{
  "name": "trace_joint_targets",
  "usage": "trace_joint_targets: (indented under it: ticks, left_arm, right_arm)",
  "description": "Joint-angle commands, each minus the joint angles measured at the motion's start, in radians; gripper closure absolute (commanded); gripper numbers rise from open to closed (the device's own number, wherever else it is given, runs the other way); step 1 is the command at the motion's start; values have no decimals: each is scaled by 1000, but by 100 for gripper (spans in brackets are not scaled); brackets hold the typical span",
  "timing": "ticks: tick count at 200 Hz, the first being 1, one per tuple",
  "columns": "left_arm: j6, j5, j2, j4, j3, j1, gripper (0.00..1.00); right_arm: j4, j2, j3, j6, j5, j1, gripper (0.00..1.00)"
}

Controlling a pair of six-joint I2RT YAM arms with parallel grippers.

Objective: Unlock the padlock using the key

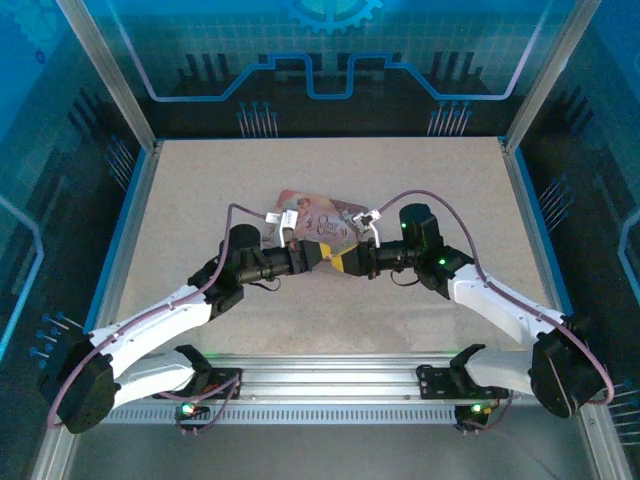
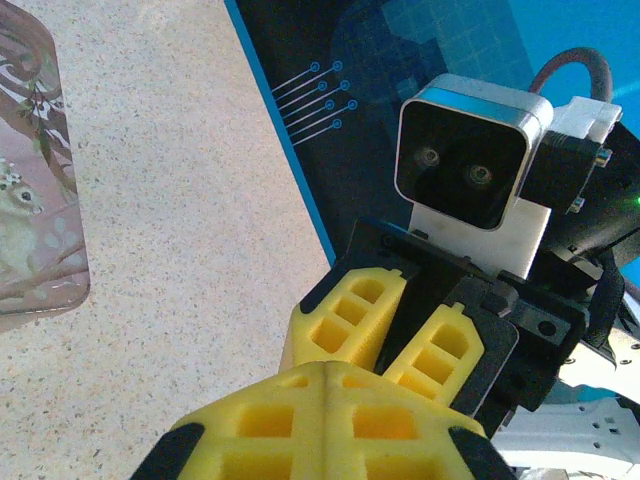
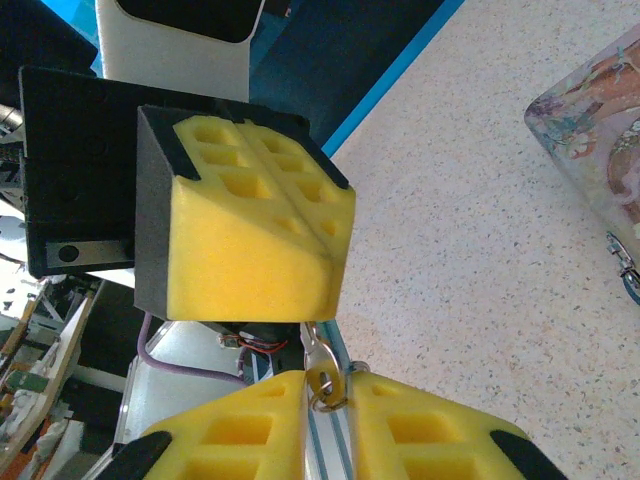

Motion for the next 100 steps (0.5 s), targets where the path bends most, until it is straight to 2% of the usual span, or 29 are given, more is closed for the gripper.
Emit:
trace_joint_targets:
  ticks: [1, 61, 100]
  left_arm:
    - [11, 33, 8, 44, 0, 8, 100]
    - [17, 39, 13, 46, -2, 9, 100]
    - [18, 41, 12, 45, 0, 13, 100]
  right_arm:
    - [6, 4, 39, 1, -3, 8, 81]
    - [3, 3, 38, 2, 0, 7, 84]
    - [-23, 1, 34, -12, 7, 6, 97]
